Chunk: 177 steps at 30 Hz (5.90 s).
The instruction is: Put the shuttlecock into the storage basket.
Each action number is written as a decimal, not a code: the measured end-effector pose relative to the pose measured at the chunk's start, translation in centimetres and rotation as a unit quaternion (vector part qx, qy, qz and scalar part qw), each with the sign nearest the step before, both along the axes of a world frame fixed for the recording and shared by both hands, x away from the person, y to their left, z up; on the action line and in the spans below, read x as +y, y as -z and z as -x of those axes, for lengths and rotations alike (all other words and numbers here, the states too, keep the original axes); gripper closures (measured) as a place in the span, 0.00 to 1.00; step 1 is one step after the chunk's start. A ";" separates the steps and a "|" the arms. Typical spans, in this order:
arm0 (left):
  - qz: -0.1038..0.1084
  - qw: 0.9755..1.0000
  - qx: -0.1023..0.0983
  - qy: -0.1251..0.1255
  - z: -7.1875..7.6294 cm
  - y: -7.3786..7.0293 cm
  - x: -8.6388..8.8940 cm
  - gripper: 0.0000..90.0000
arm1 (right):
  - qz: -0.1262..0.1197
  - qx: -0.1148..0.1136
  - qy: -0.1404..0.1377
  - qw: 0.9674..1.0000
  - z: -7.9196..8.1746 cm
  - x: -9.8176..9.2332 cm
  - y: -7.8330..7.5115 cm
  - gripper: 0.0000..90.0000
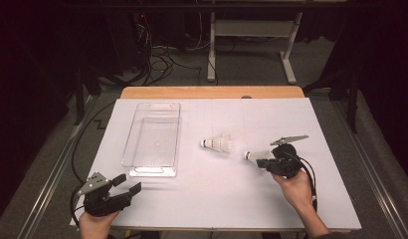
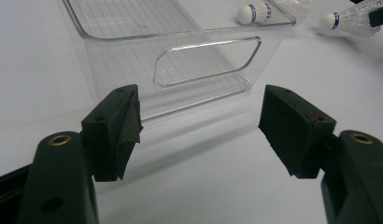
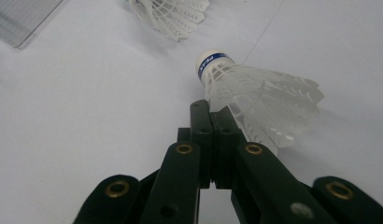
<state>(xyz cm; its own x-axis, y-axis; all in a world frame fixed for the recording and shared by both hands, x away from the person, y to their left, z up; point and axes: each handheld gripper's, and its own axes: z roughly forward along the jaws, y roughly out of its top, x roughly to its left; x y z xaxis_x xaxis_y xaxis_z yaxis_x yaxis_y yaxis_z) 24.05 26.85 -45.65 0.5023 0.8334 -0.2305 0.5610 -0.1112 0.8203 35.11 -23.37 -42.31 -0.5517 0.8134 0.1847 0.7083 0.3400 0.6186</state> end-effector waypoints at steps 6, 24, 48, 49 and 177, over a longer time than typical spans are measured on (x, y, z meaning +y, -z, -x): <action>0.000 1.000 0.000 0.000 0.0 0.0 0.0 0.34 | 0.001 -0.002 -0.003 1.000 -0.4 0.4 -0.4 1.00; -0.001 1.000 0.000 0.000 0.0 0.0 0.0 0.34 | -0.006 -0.005 -0.011 1.000 -1.6 1.2 -0.7 1.00; -0.001 1.000 0.000 -0.003 -0.1 0.1 0.1 0.34 | -0.018 -0.004 -0.021 1.000 -2.6 2.1 -1.0 1.00; -0.001 1.000 0.001 -0.002 -0.1 0.1 0.1 0.34 | -0.018 -0.004 -0.023 1.000 -2.7 2.2 -1.0 1.00; -0.007 1.000 0.010 0.007 -0.2 0.3 -0.1 0.34 | -0.023 0.018 -0.061 0.998 -6.6 7.2 0.2 0.73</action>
<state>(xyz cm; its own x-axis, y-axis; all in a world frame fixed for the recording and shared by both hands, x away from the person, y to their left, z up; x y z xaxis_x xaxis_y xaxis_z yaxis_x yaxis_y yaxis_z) 24.29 26.77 -45.91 0.5091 0.8300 -0.2278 0.5750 -0.1311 0.8076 41.74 -16.13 -42.49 -0.6390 0.7300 0.2423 0.6850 0.3968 0.6110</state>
